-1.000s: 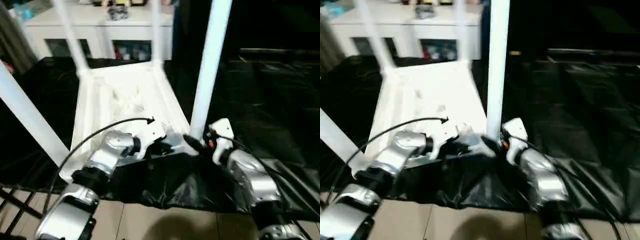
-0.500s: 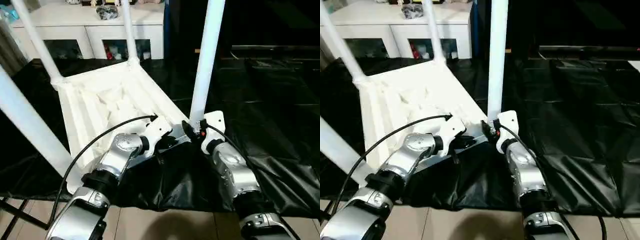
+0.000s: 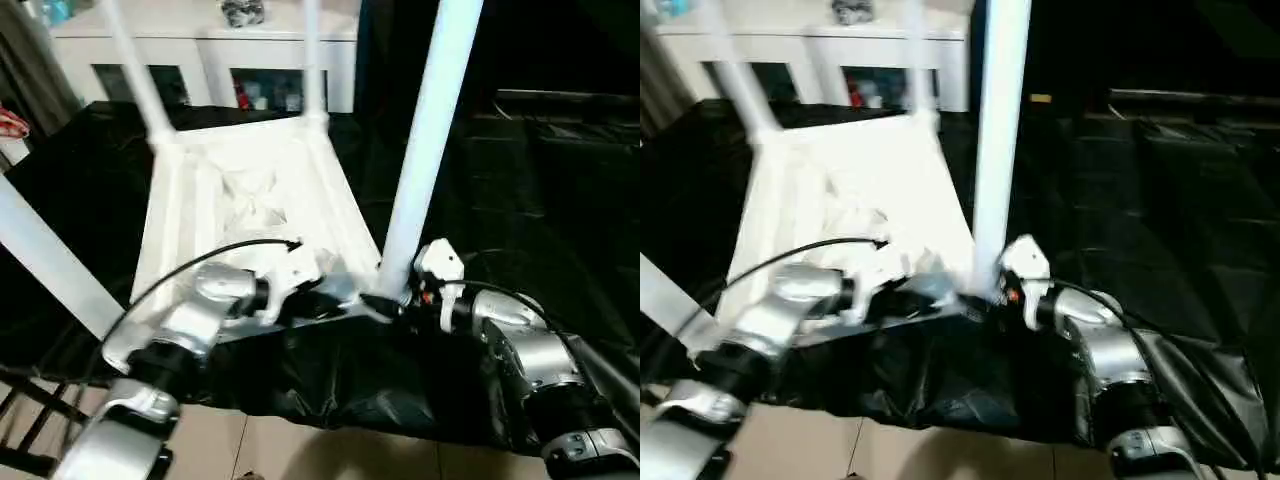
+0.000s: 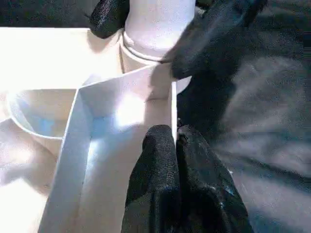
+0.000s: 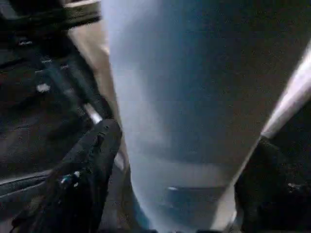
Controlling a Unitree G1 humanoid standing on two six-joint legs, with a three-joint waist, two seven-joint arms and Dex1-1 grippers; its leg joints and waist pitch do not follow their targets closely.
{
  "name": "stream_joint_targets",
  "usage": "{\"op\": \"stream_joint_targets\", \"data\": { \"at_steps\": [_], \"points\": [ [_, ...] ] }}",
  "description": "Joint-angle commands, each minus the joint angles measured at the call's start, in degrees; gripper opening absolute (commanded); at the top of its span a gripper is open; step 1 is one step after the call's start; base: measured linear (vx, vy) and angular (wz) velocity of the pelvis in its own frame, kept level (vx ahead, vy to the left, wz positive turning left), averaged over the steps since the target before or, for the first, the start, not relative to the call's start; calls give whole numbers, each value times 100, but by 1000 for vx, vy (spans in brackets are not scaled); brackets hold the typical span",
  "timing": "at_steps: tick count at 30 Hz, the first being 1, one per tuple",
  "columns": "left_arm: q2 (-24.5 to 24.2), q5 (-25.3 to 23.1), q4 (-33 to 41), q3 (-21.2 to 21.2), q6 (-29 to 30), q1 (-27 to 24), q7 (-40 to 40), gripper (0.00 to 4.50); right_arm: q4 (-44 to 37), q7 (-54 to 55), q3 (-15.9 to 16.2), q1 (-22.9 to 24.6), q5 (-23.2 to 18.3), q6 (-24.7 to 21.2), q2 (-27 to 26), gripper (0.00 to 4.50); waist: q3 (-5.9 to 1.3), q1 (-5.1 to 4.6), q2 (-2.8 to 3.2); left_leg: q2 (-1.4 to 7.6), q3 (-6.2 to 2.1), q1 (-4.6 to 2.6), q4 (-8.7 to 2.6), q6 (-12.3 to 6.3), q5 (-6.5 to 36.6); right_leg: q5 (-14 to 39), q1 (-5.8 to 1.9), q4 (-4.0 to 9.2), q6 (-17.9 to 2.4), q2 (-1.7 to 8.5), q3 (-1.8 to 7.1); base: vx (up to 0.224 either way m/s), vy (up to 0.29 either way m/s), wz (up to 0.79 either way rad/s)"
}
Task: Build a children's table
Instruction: Rotate leg to tighten
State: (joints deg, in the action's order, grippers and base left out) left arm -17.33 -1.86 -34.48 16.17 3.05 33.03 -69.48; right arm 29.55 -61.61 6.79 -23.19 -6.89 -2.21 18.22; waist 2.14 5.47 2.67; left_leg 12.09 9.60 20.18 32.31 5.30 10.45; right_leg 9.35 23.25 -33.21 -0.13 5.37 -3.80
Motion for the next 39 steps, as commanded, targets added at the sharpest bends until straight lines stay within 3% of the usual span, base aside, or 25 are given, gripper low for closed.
{"op": "stream_joint_targets", "data": {
  "at_steps": [1, 5, 11, 14, 16, 23, 26, 28, 31, 32, 35, 39],
  "points": [
    [-40, 65, 213, 68, -127, 49, -217, 0, 31, -434, 270, 27, -45, -151, 6, 351, -321, 30, -93, 96, 67, 3, -350, -474, 1298, 1318, -294, 320, -1338, 224, 174, 0, 0, 0],
    [-289, 111, 197, 89, -129, 107, -564, 0, -64, -1018, 412, 12, -208, -307, 148, 351, -340, 69, -117, 89, 71, 7, -335, -471, 1146, 858, -311, 261, -1463, 220, 175, 0, 0, 0],
    [-371, 187, 110, 119, -139, 191, -833, 0, -158, -1432, 480, 0, -341, -355, 212, 301, -345, 136, -131, 90, 77, -5, -324, -470, 1056, 722, -313, 242, -1518, 229, 178, 0, 0, 0],
    [-358, 167, 42, 134, -179, 246, -872, 0, -168, -1516, 525, -2, -325, -321, 233, 267, -346, 156, -97, 89, 74, -8, -322, -423, 1088, 722, -316, 242, -1528, 230, 177, 0, 0, 0],
    [-354, 165, 22, 150, -197, 266, -888, 0, -195, -1532, 545, 11, -320, -285, 240, 257, -349, 167, -106, 85, 71, -6, -323, -391, 1099, 714, -324, 241, -1515, 229, 176, 0, 0, 0],
    [-328, 102, -148, 149, -333, 326, -830, 0, -381, -1469, 563, 139, -339, -289, 207, 246, -367, 189, -87, 79, 69, -8, -304, -417, 1005, 467, -333, 218, -1558, 216, 170, 0, 0, 0],
    [-252, 32, -256, 78, -390, 357, -455, 0, -440, -1234, 536, 233, -301, -206, 134, 245, -365, 209, -70, 79, 73, -17, -303, -391, 1061, 509, -328, 233, -1547, 213, 173, 0, 0, 0],
    [-108, -49, -330, 8, -336, 393, 16, 0, -349, -662, 385, 283, -243, -142, -83, 245, -333, 232, -95, 81, 70, -11, -331, -302, 1253, 887, -326, 271, -1457, 234, 177, 0, 0, 0],
    [110, -95, -319, -75, -264, 421, 510, 0, -182, 118, 209, 318, -155, -136, -412, 244, -300, 213, -97, 74, 41, -44, -389, -92, 1672, 2016, -295, 381, -1087, 270, 181, -36, -6, -1],
    [203, -83, -283, -96, -203, 409, 633, 0, -80, 424, 154, 313, -102, -108, -539, 244, -296, 211, -72, 71, 31, -45, -397, -57, 1698, 2132, -293, 389, -1031, 272, 180, 0, 0, 0],
    [484, -115, -139, -71, -87, 323, 971, 0, 121, 1270, 45, 333, 52, -76, -884, 244, -286, 88, -71, 54, 9, -19, -420, 25, 1788, 2222, -281, 419, -930, 259, 180, 0, 0, 0],
    [893, -198, 38, -1, 60, 209, 1493, 0, 332, 2346, -133, 308, 155, -137, -1362, 244, -285, 14, -65, 40, 18, -4, -411, -36, 1751, 2163, -266, 430, -922, 238, 186, 0, 0, 0]
  ]
}}
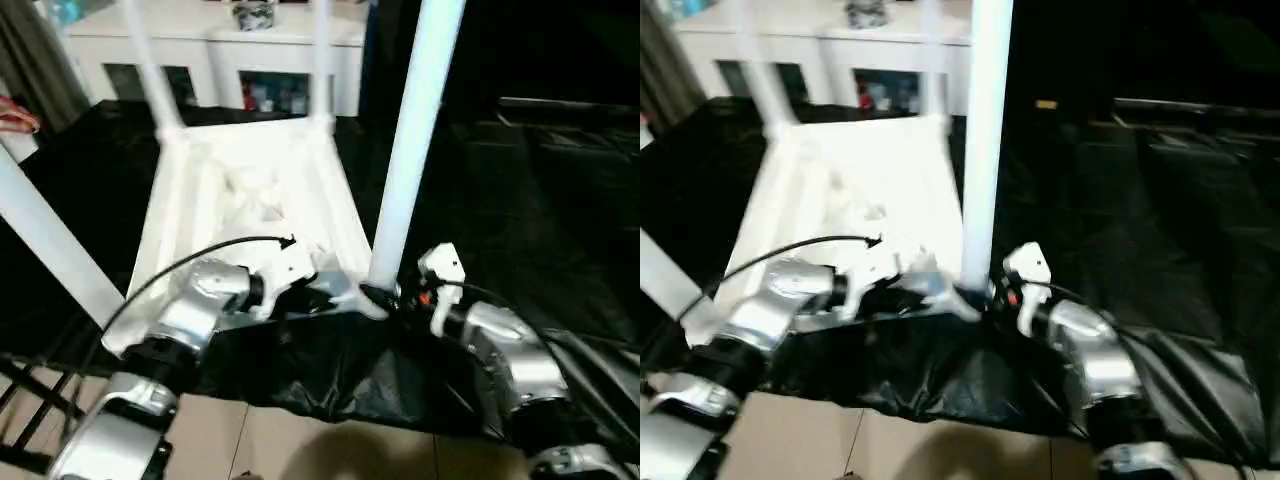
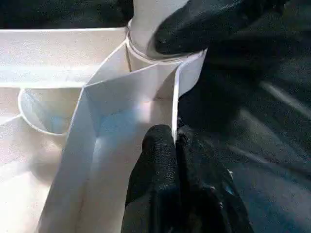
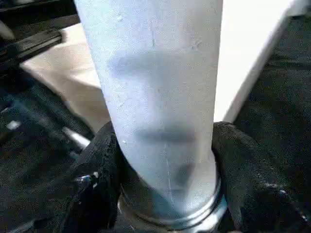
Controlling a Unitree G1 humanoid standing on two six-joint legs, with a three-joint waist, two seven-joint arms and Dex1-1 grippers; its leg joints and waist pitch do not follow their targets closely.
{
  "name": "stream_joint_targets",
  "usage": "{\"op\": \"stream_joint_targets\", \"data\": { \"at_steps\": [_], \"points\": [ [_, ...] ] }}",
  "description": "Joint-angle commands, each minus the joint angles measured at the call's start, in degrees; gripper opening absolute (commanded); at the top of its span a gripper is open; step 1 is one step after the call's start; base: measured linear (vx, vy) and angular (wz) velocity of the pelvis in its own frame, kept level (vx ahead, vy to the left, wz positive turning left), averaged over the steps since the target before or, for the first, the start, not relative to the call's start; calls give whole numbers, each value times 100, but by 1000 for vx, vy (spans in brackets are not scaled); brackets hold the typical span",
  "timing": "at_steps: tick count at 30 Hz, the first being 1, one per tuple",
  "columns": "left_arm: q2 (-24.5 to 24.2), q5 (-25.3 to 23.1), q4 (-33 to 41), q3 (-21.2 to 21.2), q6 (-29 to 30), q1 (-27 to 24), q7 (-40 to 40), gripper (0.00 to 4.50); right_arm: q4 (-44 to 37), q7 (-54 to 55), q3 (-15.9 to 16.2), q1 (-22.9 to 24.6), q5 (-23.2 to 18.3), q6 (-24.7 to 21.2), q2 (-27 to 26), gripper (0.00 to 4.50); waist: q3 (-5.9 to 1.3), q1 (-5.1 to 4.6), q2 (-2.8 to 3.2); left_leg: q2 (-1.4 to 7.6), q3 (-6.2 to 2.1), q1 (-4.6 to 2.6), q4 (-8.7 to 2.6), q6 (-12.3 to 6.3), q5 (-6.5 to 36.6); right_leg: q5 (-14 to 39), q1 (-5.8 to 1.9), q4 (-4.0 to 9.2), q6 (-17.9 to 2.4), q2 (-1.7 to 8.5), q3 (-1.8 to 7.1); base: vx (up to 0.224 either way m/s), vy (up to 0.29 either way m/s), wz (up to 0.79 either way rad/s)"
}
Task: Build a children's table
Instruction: Rotate leg to tighten
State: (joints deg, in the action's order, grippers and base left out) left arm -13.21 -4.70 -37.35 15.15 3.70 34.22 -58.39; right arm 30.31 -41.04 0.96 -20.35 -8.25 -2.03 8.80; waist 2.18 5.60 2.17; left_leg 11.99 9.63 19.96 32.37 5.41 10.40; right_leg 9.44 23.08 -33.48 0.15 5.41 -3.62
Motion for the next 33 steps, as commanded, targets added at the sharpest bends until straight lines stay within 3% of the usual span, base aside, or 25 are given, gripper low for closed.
{"op": "stream_joint_targets", "data": {
  "at_steps": [1, 3, 4, 5, 8, 12, 13, 14, 15, 18, 19, 20, 21, 23, 24, 26, 27, 29, 30, 33],
  "points": [
    [653, 30, 361, 117, 38, 64, 645, 0, 359, 758, 354, -13, 334, -163, -631, 244, -295, -10, -6, 49, 7, 16, -419, -21, 1737, 2154, -250, 459, -947, 242, 162, 0, 0, 0],
    [857, -36, 373, 131, 88, 52, 935, 0, 558, 1383, 238, -119, 399, -142, -899, 244, -293, -41, -3, 38, 0, 23, -428, -10, 1747, 2175, -255, 463, -920, 231, 152, 0, 0, 0],
    [948, -83, 384, 140, 92, 44, 1095, 0, 679, 1700, 195, -187, 459, -120, -1019, 243, -292, -70, 58, 37, -10, 33, -433, 13, 1784, 2163, -253, 461, -912, 233, 153, 0, 0, 0],
    [948, -83, 384, 140, 92, 44, 1095, 0, 679, 1700, 195, -187, 459, -120, -1019, 243, -292, -85, 43, 33, -6, 34, -434, 19, 1806, 2159, -251, 469, -903, 225, 149, 0, 0, 0],
    [1070, -144, 373, 160, 54, 31, 1312, 0, 873, 2155, 271, -344, 667, 67, -1197, 243, -310, -125, 86, 24, -10, 38, -430, -7, 1840, 1941, -261, 464, -921, 213, 144, 0, 0, 0],
    [1067, -164, 368, 171, 34, 2, 1288, 0, 786, 2190, 262, -331, 729, 238, -1217, 243, -341, -135, 102, 18, 11, 55, -400, -164, 1617, 1486, -288, 430, -1035, 204, 152, 0, 0, 0],
    [966, -161, 384, 211, -69, -39, 1093, 0, 658, 2033, 163, -261, 610, 330, -1159, 299, -353, -145, 196, 17, 15, 48, -383, -204, 1523, 1321, -283, 414, -1082, 200, 152, 0, 0, 0],
    [867, -120, 448, 250, -119, -108, 901, 0, 495, 1830, 187, -155, 586, 395, -1032, 299, -358, -160, 266, 21, 13, 41, -379, -205, 1531, 1210, -285, 406, -1116, 197, 148, 0, 0, 0],
    [867, -120, 448, 250, -119, -108, 901, 0, 495, 1830, 187, -155, 586, 395, -1032, 299, -361, -175, 202, 21, 22, 49, -376, -231, 1518, 1114, -302, 423, -1124, 184, 143, 0, 0, 0],
    [768, -72, 489, 288, -178, -179, 710, 0, 173, 1591, 304, 37, 618, 414, -762, 331, -380, -196, 217, 12, 21, 80, -341, -339, 1253, 693, -334, 364, -1251, 185, 138, 0, 0, 0],
    [723, -67, 478, 315, -205, -201, 621, 0, -38, 1424, 309, 155, 571, 359, -581, 331, -388, -197, 251, 15, 27, 63, -319, -416, 1147, 528, -337, 362, -1302, 176, 132, 0, 0, 0],
    [675, -83, 449, 340, -245, -216, 550, 0, -356, 1113, 284, 336, 446, 236, -295, 331, -387, -200, 191, 15, 33, 73, -311, -449, 1111, 469, -344, 352, -1326, 175, 135, 0, 0, 0],
    [639, -95, 426, 355, -269, -220, 504, 0, -600, 840, 260, 486, 343, 159, -48, 331, -387, -169, 214, 14, 33, 71, -305, -527, 1066, 476, -357, 345, -1326, 178, 137, 0, 0, 0],
    [566, -142, 374, 368, -328, -201, 458, 0, -1016, 296, 168, 769, 137, 76, 460, 331, -370, -88, 204, 32, 48, 56, -294, -634, 1136, 676, -354, 379, -1273, 181, 148, 0, 0, 0],
    [530, -120, 362, 332, -316, -190, 407, 0, -1267, -108, -2, 968, -114, 20, 805, 331, -366, -34, 212, 48, 78, 4, -285, -653, 1263, 811, -315, 404, -1274, 184, 167, 0, 0, 0],
    [487, -117, 350, 313, -336, -193, 351, 0, -1577, -487, -246, 1180, -394, -107, 1143, 331, -344, -37, 194, 52, 62, 71, -313, -628, 1387, 1067, -345, 406, -1245, 183, 152, 0, 0, 0],
    [487, -117, 350, 313, -336, -193, 351, 0, -1577, -487, -246, 1180, -394, -107, 1143, 331, -347, -31, 186, 54, 57, 71, -315, -620, 1400, 1159, -342, 418, -1205, 193, 149, 0, 0, 0],
    [422, -131, 325, 342, -389, -205, 238, 0, -1903, -820, -536, 1387, -695, -248, 1494, 331, -340, -65, 146, 40, 45, 100, -321, -604, 1396, 1401, -344, 436, -1115, 194, 138, 0, 0, 0],
    [399, -129, 315, 355, -416, -209, 198, 0, -2030, -923, -629, 1466, -798, -302, 1623, 331, -344, -52, 136, 50, 48, 79, -313, -636, 1386, 1553, -325, 460, -1051, 202, 146, 0, 0, 0],
    [311, -67, 283, 391, -549, -211, -1, 0, -2356, -1218, -956, 1661, -1176, -541, 2040, 331, -359, -26, 109, 45, 49, 111, -286, -728, 1098, 1512, -325, 443, -1014, 204, 152, 0, 0, 0]
  ]
}}
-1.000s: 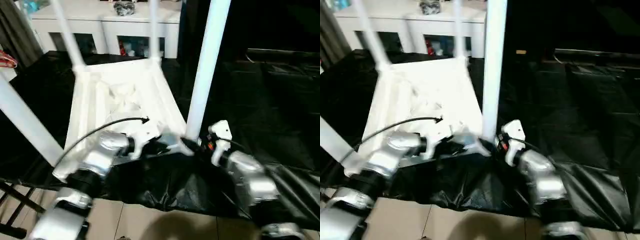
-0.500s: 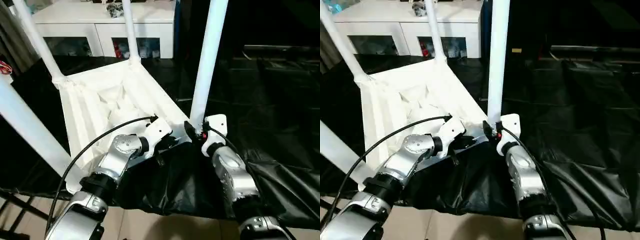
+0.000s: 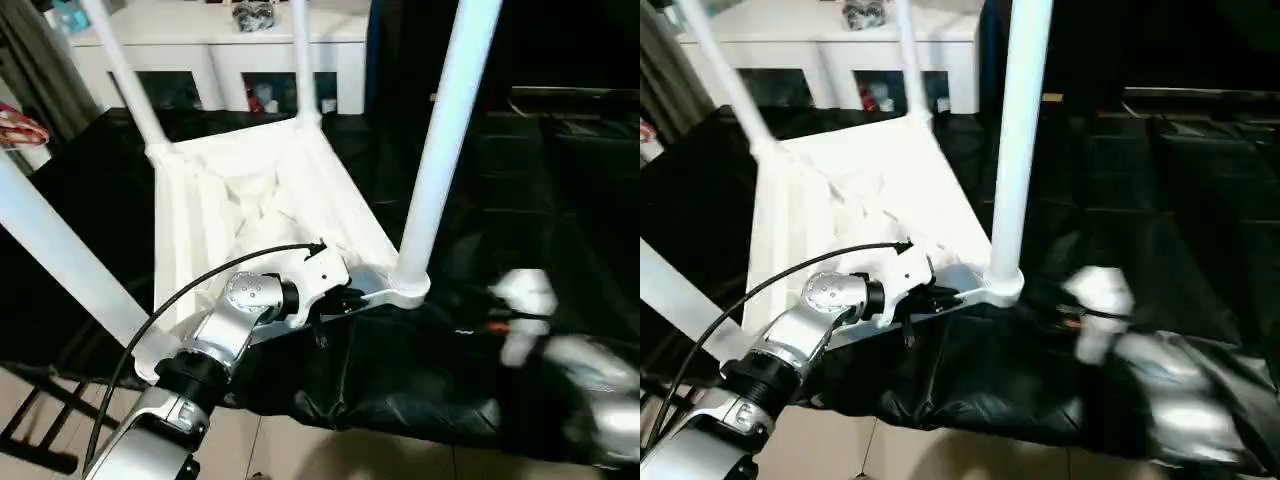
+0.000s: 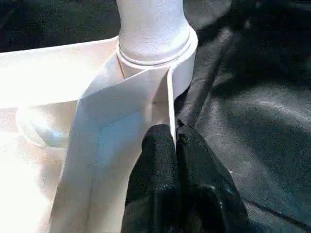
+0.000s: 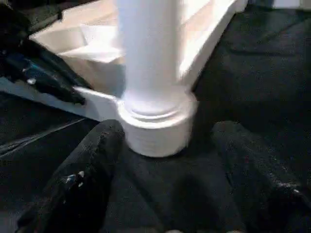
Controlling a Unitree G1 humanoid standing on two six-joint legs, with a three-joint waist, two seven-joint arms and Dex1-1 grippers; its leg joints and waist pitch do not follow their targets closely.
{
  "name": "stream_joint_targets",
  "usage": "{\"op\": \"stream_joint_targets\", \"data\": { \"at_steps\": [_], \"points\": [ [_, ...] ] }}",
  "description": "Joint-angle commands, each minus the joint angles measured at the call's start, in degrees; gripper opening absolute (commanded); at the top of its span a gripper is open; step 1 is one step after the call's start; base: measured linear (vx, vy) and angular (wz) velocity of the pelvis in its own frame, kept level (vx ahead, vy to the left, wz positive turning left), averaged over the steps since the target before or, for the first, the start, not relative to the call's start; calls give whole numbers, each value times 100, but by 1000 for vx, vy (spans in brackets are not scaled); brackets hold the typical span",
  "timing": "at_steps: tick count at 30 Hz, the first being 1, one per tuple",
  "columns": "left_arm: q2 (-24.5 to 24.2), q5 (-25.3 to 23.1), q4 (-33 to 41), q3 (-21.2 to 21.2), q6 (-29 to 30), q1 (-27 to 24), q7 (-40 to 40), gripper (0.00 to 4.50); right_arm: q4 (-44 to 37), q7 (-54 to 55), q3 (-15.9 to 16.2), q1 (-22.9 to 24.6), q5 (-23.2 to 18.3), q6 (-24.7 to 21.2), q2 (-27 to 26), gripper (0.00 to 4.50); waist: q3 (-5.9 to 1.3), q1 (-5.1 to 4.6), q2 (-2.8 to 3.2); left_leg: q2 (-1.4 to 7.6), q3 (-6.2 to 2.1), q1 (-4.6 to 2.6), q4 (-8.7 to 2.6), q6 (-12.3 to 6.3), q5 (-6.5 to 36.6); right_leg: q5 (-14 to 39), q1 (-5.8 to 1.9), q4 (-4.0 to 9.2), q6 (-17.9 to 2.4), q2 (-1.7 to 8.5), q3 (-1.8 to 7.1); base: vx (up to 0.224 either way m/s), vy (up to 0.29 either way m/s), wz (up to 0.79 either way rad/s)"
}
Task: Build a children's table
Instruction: Rotate leg to tighten
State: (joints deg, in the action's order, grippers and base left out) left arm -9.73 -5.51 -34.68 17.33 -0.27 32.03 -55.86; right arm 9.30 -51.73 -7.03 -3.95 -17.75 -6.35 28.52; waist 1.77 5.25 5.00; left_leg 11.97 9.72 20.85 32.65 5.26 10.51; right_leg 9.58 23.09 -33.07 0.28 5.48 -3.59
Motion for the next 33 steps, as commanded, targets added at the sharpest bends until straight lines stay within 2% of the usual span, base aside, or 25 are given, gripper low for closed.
{"op": "stream_joint_targets", "data": {
  "at_steps": [1, 2, 4, 5, 9, 10, 11, 12, 13, 14, 15, 16, 18, 19, 21, 23, 25, 27, 28, 29, 30, 31, 32, 33],
  "points": [
    [-68, 40, 4, 190, -224, 4, -355, 0, -308, -215, -246, 59, -347, -184, 176, 331, -323, 19, -179, 47, 34, 30, -306, -762, 996, 1450, -329, 395, -1022, 203, 142, 0, 0, 0],
    [-102, 79, 13, 214, -297, -14, -496, 0, -304, -215, -321, 67, -400, -212, 241, 331, -322, 18, -206, 48, 40, 35, -300, -787, 965, 1433, -323, 397, -1019, 200, 142, 0, 0, 0],
    [-161, 229, 101, 256, -407, -76, -875, 0, -265, -98, -440, 57, -351, -208, 282, 331, -338, 36, -187, 48, 43, 35, -279, -822, 791, 1287, -303, 369, -1090, 205, 134, 0, 0, 0],
    [-178, 300, 146, 279, -439, -97, -1042, 0, -247, 30, -476, 29, -313, -222, 259, 331, -343, 41, -217, 50, 47, 36, -278, -826, 757, 1213, -304, 357, -1131, 198, 130, 0, 0, 0],
    [-222, 456, 179, 401, -700, -111, -1574, 0, -27, 541, -587, -121, -175, -256, 179, 331, -353, 100, -190, 60, 56, 15, -262, -815, 628, 1055, -277, 323, -1187, 199, 136, 0, 0, 0],
    [-206, 523, 156, 420, -812, -100, -1721, 0, 34, 707, -602, -172, -114, -289, 153, 331, -364, 136, -191, 71, 70, -26, -252, -806, 622, 969, -255, 319, -1221, 197, 148, 0, 0, 0],
    [-174, 619, 152, 418, -886, -92, -1862, 0, 83, 859, -609, -218, -54, -317, 124, 331, -361, 143, -183, 78, 74, -36, -253, -794, 631, 912, -240, 307, -1259, 191, 154, 0, 0, 0],
    [-156, 656, 140, 417, -946, -77, -1920, 0, 84, 902, -605, -235, -50, -330, 100, 331, -357, 158, -179, 73, 81, -24, -253, -776, 658, 880, -251, 300, -1276, 187, 153, 0, 0, 0],
    [-100, 767, 102, 413, -1129, -30, -2088, 0, 79, 1017, -589, -282, -47, -367, 26, 331, -350, 178, -192, 67, 85, -18, -260, -758, 705, 937, -261, 298, -1248, 187, 148, 0, 0, 0],
    [-94, 789, 50, 419, -1194, 14, -2183, 0, 78, 1100, -558, -315, -4, -367, -39, 331, -348, 186, -174, 65, 85, -16, -264, -749, 727, 980, -263, 301, -1226, 192, 147, 0, 0, 0],
    [-95, 792, 11, 424, -1230, 44, -2239, 0, 76, 1153, -536, -335, 27, -365, -81, 331, -347, 195, -182, 64, 88, -14, -270, -725, 767, 1057, -265, 310, -1174, 202, 143, 0, 0, 0],
    [-108, 705, -176, 406, -1435, 131, -2171, 0, 82, 1268, -487, -369, 87, -353, -179, 331, -351, 215, -166, 72, 87, -25, -271, -695, 828, 1123, -256, 314, -1141, 211, 145, 0, 0, 0],
    [-146, 641, -330, 384, -1516, 195, -2126, 0, 80, 1393, -449, -389, 117, -352, -268, 331, -349, 229, -177, 66, 99, -41, -282, -624, 955, 1195, -250, 322, -1106, 210, 146, 0, 0, 0],
    [-186, 557, -466, 356, -1681, 244, -2008, 0, 79, 1478, -407, -393, 130, -337, -330, 331, -336, 220, -186, 52, 94, -9, -291, -603, 964, 1233, -262, 326, -1056, 212, 137, 0, 0, 0],
    [-323, 470, -660, 195, -1834, 290, -1727, 0, 37, 1614, -284, -351, 168, -304, -486, 331, -345, 203, -196, 47, 85, 1, -301, -560, 1023, 1367, -276, 330, -943, 220, 126, 0, 0, 0],
    [-379, 546, -619, 120, -1727, 265, -1762, 0, 20, 1643, -255, -332, 173, -299, -531, 331, -342, 190, -191, 48, 75, 18, -316, -514, 1041, 1445, -285, 328, -909, 240, 123, 0, 0, 0],
    [-488, 640, -510, 17, -1590, 203, -1835, 44, -14, 1701, -228, -315, 191, -310, -618, 338, -346, 117, -196, 40, 73, 31, -314, -516, 985, 1328, -293, 316, -938, 235, 121, 0, 0, 0],
    [-674, 831, -172, -122, -1237, 39, -1986, 55, -90, 1755, -180, -276, 206, -327, -736, 338, -356, 77, -201, 49, 65, 51, -317, -530, 939, 1229, -313, 282, -997, 251, 117, 0, 0, 0],
    [-825, 1021, 187, -217, -857, -124, -2129, 58, -142, 1786, -124, -255, 214, -336, -815, 338, -349, 27, -185, 46, 62, 68, -322, -558, 883, 1140, -306, 273, -1060, 234, 105, 0, 0, 0],
    [-961, 1208, 575, -291, -500, -299, -2239, 66, -179, 1808, -62, -238, 215, -339, -871, 338, -353, 22, -200, 60, 64, 50, -320, -551, 879, 1096, -299, 261, -1116, 240, 107, 0, 0, 0],
    [-1081, 1361, 922, -312, -141, -440, -2356, 66, -182, 1836, -24, -246, 227, -335, -906, 338, -341, -4, -216, 61, 65, 65, -324, -584, 877, 1069, -295, 249, -1204, 235, 108, 0, 0, 0],
    [-1178, 1483, 1171, -307, 122, -540, -2439, 86, -185, 1867, 7, -250, 231, -329, -928, 338, -343, -1, -197, 73, 71, 38, -322, -564, 924, 1093, -278, 242, -1230, 235, 112, 0, 0, 0],
    [-1261, 1547, 1357, -282, 336, -609, -2505, 86, -168, 1888, 22, -267, 239, -322, -945, 338, -325, 1, -200, 82, 85, 9, -327, -556, 1004, 1191, -252, 243, -1278, 233, 126, 0, 0, 0],
    [-1337, 1587, 1513, -247, 504, -667, -2566, 93, -149, 1903, 31, -286, 243, -314, -962, 338, -296, -4, -223, 62, 104, 3, -331, -534, 1117, 1384, -229, 279, -1236, 202, 133, 0, 0, 0]
  ]
}}
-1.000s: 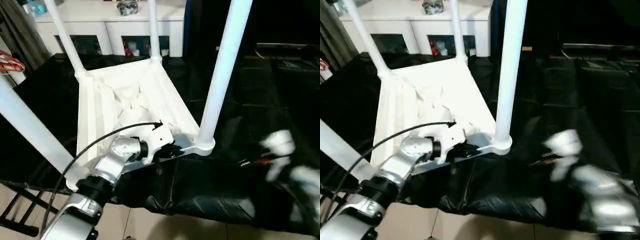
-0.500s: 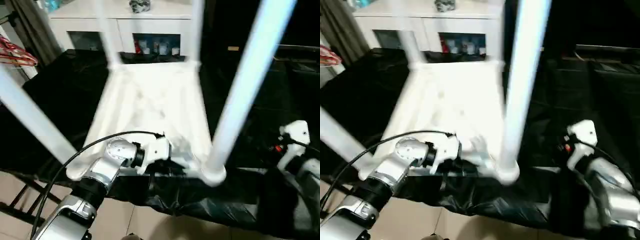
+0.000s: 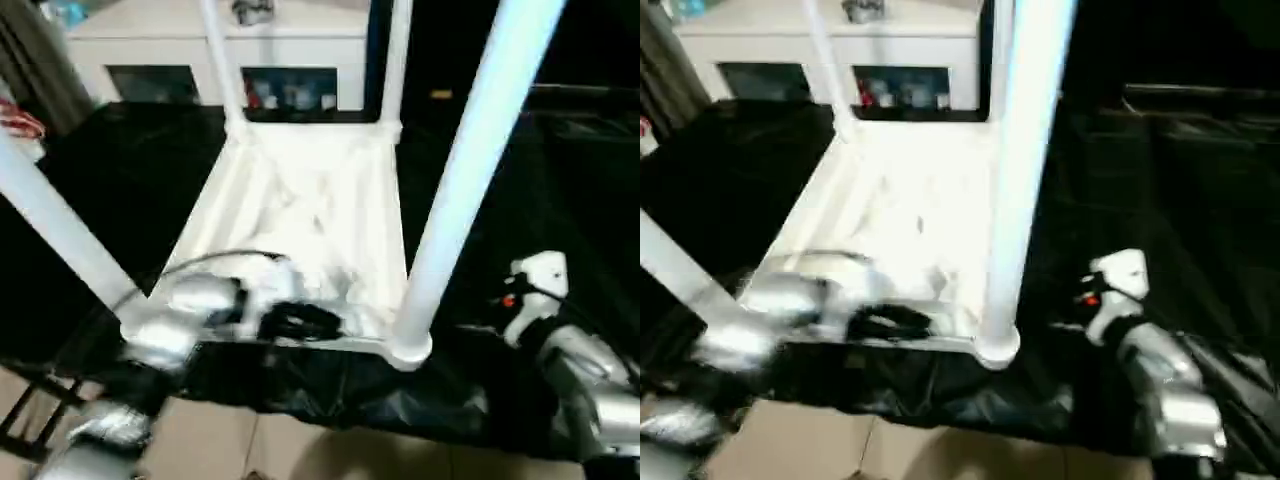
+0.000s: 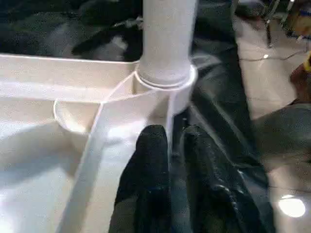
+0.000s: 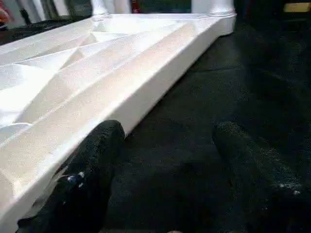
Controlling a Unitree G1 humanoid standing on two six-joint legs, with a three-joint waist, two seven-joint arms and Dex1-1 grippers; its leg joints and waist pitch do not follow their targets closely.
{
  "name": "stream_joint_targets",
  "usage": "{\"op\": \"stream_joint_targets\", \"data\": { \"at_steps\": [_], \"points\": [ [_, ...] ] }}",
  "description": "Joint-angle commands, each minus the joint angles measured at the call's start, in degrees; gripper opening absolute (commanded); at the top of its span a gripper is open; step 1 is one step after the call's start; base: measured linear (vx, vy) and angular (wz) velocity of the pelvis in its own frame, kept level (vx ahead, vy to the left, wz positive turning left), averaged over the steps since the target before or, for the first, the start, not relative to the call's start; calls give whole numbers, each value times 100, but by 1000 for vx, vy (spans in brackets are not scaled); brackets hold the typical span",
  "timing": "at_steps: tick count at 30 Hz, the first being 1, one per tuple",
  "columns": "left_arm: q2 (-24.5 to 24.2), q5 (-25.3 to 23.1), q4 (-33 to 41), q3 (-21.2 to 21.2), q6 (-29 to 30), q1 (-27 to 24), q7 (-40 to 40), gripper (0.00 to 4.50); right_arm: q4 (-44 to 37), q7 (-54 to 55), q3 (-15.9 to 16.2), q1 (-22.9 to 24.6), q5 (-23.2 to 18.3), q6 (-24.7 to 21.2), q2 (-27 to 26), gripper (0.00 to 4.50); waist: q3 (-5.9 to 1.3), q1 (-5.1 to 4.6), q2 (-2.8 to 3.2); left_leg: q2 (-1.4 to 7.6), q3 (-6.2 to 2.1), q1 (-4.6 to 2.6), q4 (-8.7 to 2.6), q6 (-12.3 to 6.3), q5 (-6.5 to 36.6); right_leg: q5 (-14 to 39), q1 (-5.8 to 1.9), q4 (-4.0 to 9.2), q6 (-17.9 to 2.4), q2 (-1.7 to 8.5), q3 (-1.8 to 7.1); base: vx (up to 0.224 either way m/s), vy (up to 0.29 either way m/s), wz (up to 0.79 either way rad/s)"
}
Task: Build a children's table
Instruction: Rotate leg to tighten
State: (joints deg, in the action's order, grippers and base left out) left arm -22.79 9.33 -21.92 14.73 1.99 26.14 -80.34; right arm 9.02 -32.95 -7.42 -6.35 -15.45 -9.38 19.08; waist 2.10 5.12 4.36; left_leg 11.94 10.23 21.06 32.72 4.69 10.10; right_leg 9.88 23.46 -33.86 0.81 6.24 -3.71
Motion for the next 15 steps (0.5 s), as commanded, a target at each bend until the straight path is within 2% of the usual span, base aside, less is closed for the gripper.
{"op": "stream_joint_targets", "data": {
  "at_steps": [1, 3, 4, 5, 7, 8, 10, 13, 15],
  "points": [
    [-113, 146, 395, 59, 456, -133, -191, 105, -90, 46, 82, -75, 27, -2, -37, 338, -322, 21, -150, 70, 53, -42, -347, -436, 1254, 1502, -254, 371, -1244, 127, 157, 0, 0, 0],
    [-222, 157, 554, 145, 704, -182, -305, 115, -37, 67, 100, -126, 47, 10, -59, 338, -318, 37, -140, 75, 51, -60, -360, -363, 1328, 1581, -244, 367, -1196, 124, 169, 0, 0, 0],
    [-318, 137, 675, 238, 880, -220, -406, 125, -2, 73, 115, -165, 73, 23, -76, 338, -312, 37, -159, 71, 51, -54, -365, -336, 1340, 1590, -247, 374, -1152, 122, 175, 0, 0, 0],
    [-419, 63, 793, 344, 1062, -260, -472, 131, 20, 70, 132, -201, 99, 30, -90, 338, -315, 44, -151, 71, 41, -50, -371, -315, 1333, 1582, -256, 363, -1140, 129, 178, 0, 0, 0],
    [-502, -78, 822, 455, 1117, -278, -519, 159, 30, 62, 150, -229, 118, 32, -99, 338, -312, 21, -163, 54, 28, -23, -380, -282, 1276, 1528, -275, 355, -1058, 128, 179, 0, 0, 0],
    [-599, -457, 795, 623, 1037, -277, -257, 159, 37, 64, 198, -272, 138, 33, -92, 338, -312, 14, -167, 49, 32, -28, -375, -275, 1267, 1496, -271, 355, -1056, 124, 179, 0, 0, 0],
    [-578, -863, 474, 687, 563, -179, 141, 175, 35, 62, 224, -303, 128, 22, -89, 338, -316, -14, -173, 40, 26, -25, -364, -262, 1234, 1390, -284, 362, -1000, 122, 179, 0, 0, 0],
    [-557, -1088, 175, 694, 175, -62, 387, 202, 29, 46, 241, -325, 116, 13, -83, 338, -339, -7, -179, 21, 24, -16, -342, -253, 1126, 1276, -303, 354, -960, 122, 176, 0, 0, 0],
    [-607, -1052, 72, 610, 182, 41, 512, 222, -97, -22, 296, -277, 87, -16, -86, 338, -344, 0, -173, 30, 25, -15, -338, -261, 1066, 1123, -301, 330, -1036, 126, 177, 0, 0, 0]
  ]
}}
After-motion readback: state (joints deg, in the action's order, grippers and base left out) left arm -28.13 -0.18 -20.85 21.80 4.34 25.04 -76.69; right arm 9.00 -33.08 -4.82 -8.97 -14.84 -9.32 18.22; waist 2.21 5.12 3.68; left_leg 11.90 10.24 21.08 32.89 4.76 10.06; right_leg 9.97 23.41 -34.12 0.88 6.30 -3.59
